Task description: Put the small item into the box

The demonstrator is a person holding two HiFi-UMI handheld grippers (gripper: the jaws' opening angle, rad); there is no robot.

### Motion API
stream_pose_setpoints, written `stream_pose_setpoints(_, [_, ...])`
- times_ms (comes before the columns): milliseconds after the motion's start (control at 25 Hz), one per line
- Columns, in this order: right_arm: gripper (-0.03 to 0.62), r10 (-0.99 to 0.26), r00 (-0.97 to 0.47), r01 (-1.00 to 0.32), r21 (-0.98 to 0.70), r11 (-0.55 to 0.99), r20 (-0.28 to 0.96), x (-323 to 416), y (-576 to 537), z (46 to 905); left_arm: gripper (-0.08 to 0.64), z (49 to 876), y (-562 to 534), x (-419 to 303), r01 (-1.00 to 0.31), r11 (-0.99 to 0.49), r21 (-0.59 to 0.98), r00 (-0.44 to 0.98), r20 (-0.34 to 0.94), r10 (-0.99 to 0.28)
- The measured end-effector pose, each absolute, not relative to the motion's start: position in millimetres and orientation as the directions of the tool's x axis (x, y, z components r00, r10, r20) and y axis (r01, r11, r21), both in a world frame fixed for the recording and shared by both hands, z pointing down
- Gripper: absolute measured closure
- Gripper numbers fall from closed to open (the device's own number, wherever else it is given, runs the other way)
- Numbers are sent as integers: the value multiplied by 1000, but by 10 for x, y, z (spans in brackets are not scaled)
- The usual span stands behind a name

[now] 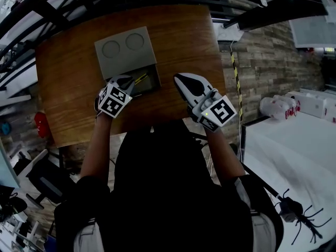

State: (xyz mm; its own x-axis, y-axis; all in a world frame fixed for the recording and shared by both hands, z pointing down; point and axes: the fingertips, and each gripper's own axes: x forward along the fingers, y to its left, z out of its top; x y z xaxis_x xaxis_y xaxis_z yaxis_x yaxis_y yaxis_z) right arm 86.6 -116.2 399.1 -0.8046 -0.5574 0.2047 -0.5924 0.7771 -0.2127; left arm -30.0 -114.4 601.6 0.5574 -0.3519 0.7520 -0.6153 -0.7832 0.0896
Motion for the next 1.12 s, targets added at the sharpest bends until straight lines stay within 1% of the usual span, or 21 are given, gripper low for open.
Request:
stream_pose_setpoints(320, [581, -511, -851, -523, -117, 844, 120, 479, -1025, 3480, 534, 4984, -1142, -398, -646, -759, 82, 644, 592, -485])
stream_pose_setpoints(520, [581, -464, -882, -469, -55, 882, 79, 254, -839, 3090, 543, 4226, -1030, -468, -647, -760, 68, 709, 421, -566])
stream_pose_setpoints(640, [581, -430, -903, -430, 7, 903, 21, 174, -744, 2805, 545, 3782, -958, -527, -643, -766, 24, 730, 322, -603])
stream_pose_setpoints(760, [581, -415, -909, -416, 38, 909, -19, 176, -553, 2577, 545, 3351, -750, -577, -640, -767, 43, 757, 206, -620])
stream_pose_setpoints(920, [581, -383, -923, -384, 80, 920, -36, 172, -257, 2433, 545, 2968, -476, -655, -643, -766, 4, 762, 103, -639])
stream_pose_setpoints(1120, [581, -336, -939, -342, 80, 936, -78, 250, -53, 2331, 545, 2700, -188, -719, -639, -764, 90, 766, -15, -642])
